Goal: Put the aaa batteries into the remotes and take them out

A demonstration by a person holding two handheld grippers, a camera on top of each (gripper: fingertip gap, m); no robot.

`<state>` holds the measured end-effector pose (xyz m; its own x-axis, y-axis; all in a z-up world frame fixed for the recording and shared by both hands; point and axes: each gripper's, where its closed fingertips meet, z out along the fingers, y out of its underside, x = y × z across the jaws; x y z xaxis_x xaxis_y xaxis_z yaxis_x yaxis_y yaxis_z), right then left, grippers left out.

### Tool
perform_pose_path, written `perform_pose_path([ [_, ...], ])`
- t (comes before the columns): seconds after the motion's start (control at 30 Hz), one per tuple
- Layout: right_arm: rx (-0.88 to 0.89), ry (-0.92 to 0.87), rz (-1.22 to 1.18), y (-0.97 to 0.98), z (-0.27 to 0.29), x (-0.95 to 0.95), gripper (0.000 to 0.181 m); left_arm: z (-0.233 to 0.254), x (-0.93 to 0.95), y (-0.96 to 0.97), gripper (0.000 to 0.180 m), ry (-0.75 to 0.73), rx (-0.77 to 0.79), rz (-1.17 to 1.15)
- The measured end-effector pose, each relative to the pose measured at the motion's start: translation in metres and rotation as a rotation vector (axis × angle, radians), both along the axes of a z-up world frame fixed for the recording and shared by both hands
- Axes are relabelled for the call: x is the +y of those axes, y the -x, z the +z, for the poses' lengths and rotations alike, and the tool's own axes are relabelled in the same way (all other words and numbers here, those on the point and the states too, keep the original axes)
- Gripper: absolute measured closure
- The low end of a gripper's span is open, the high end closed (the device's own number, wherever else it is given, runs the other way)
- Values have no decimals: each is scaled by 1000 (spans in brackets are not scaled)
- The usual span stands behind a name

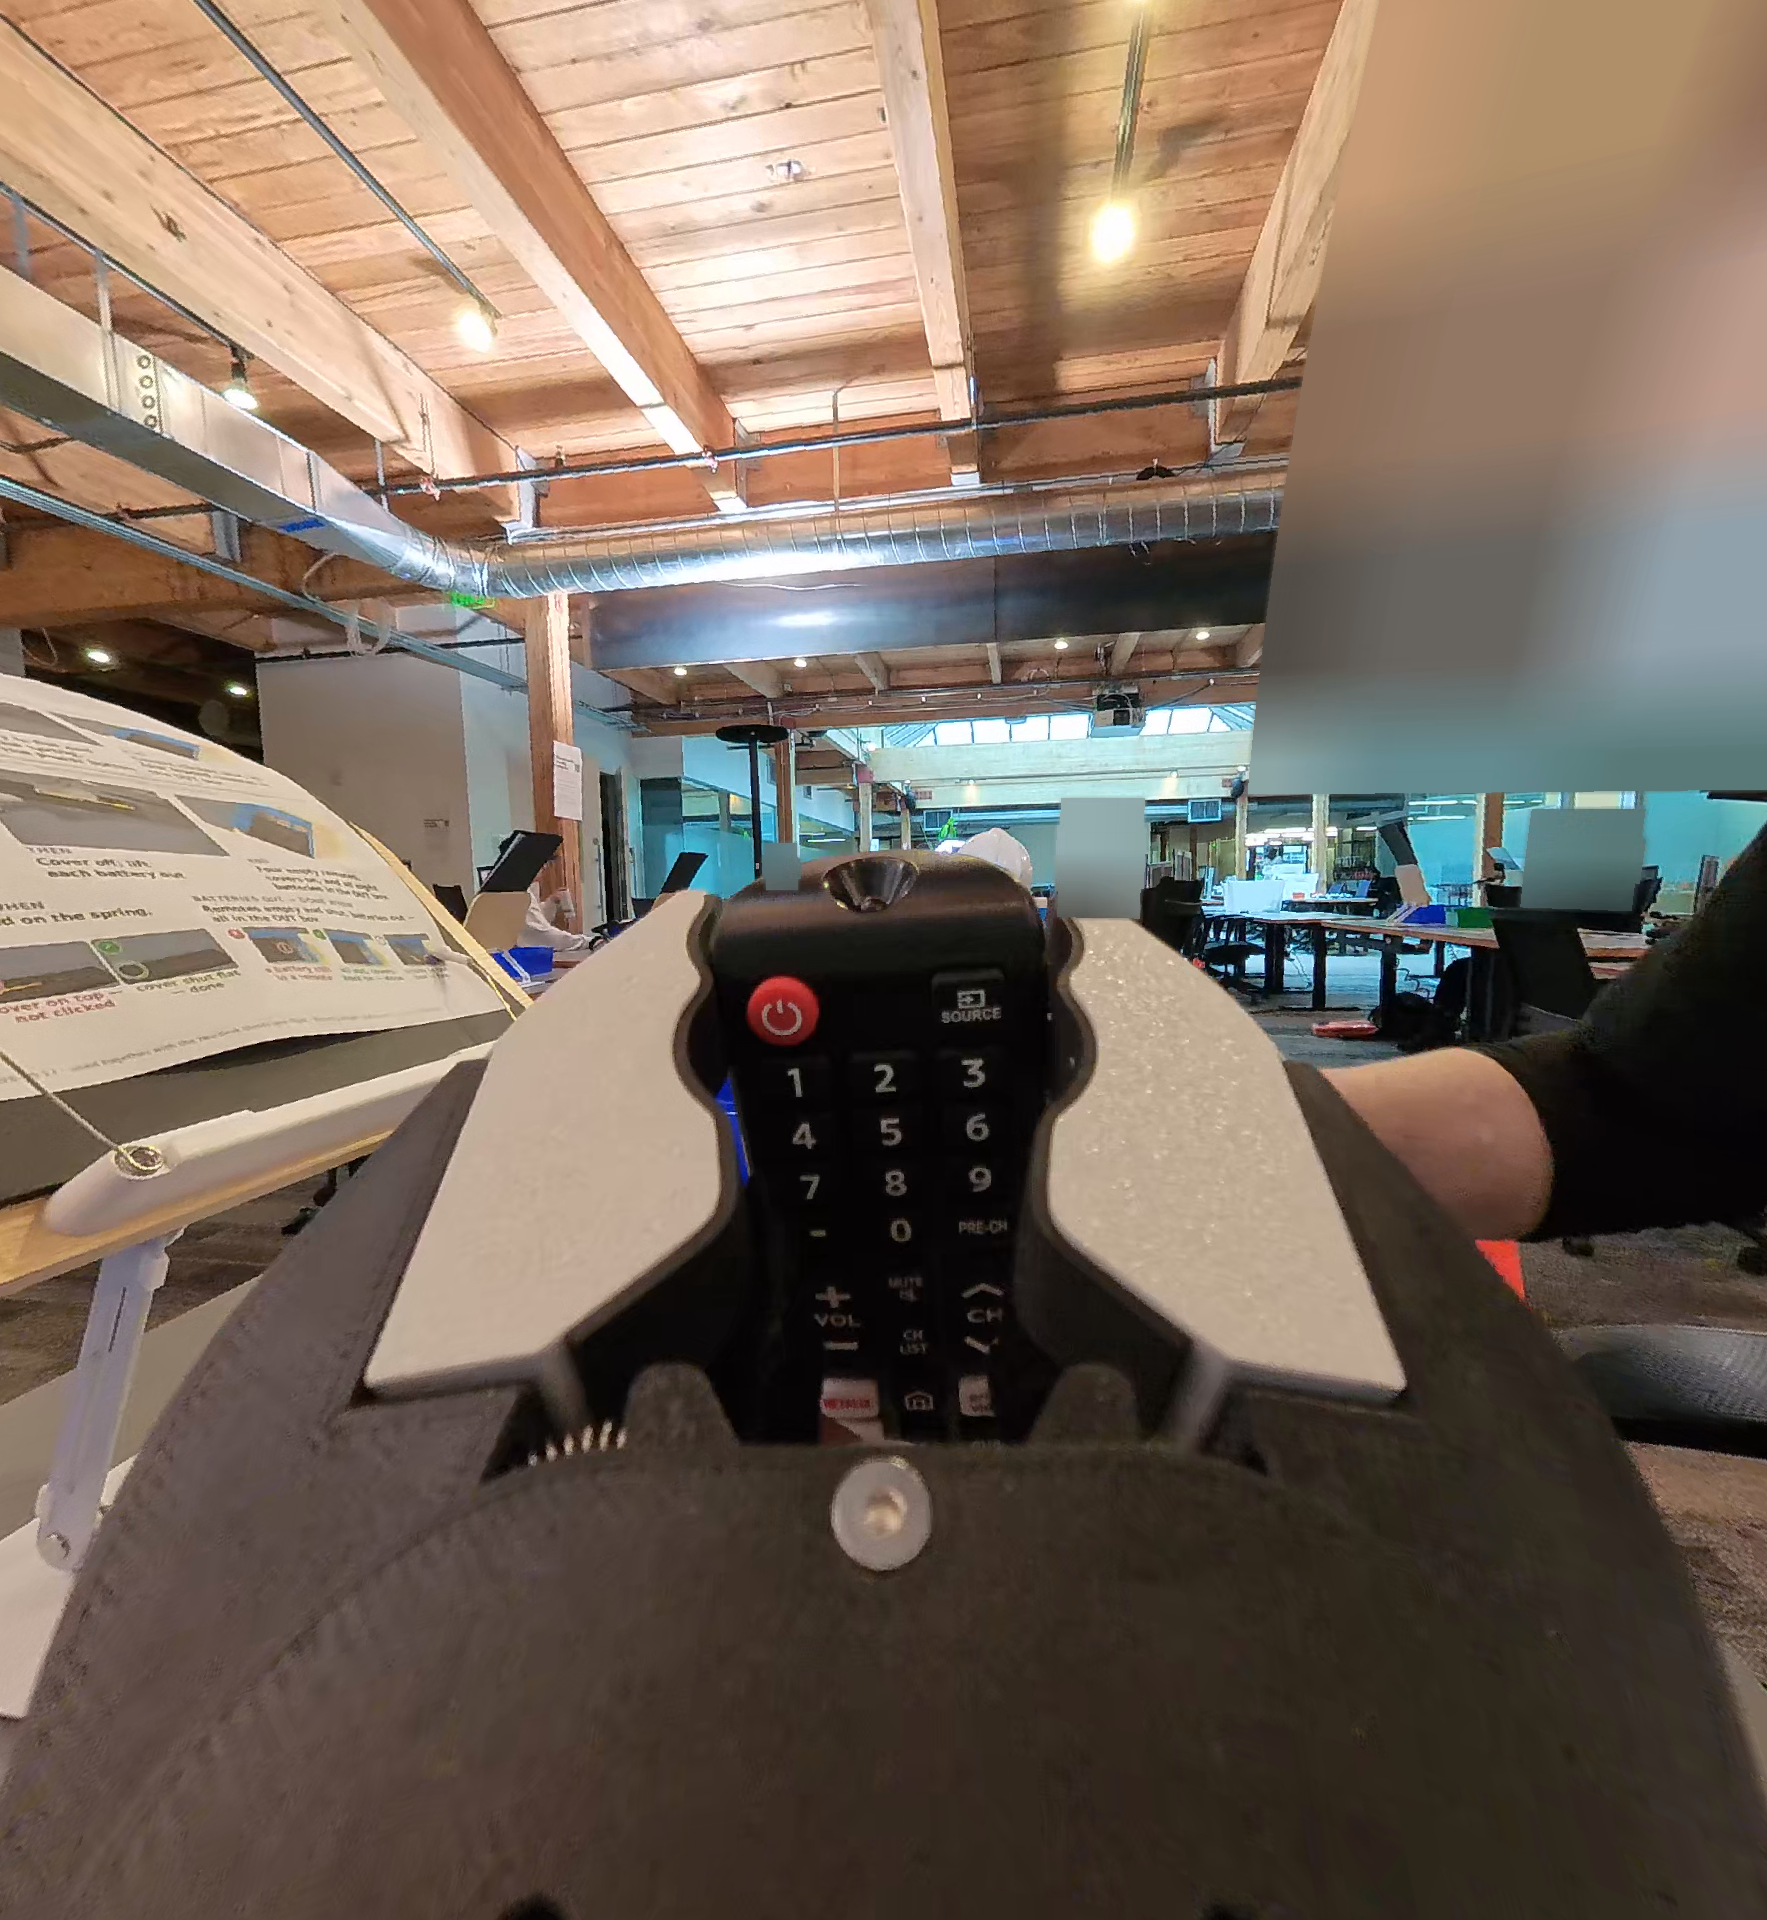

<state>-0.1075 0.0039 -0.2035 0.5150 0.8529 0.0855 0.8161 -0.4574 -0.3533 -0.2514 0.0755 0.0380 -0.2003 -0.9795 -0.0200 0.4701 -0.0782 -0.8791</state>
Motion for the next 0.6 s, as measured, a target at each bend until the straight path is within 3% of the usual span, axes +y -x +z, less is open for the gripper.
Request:
perform_pose_path([
  [0.17, -577, -707, 80, -30, 57, 60, 162, -2, 1, -4, 120, 7, 8, 0],
  [0.3, -677, -624, 280, -11, 3, 27, 153, -4, 0, -6, 120, 9, 13, -6],
  [0.33, -695, -617, 323, -8, -6, 18, 159, -4, 0, -6, 120, 9, 14, -8],
  [0.4, -607, -640, 420, 9, -5, 0, 155, -5, -2, -7, 120, 4, 21, -12],
  [0.53, -294, -470, 199, 6, 11, -10, 153, -6, -4, -11, 120, 1, 28, -23],
  [0.6, -273, -380, 87, -16, 10, -3, 144, -6, -5, -12, 120, -1, 31, -22],
])
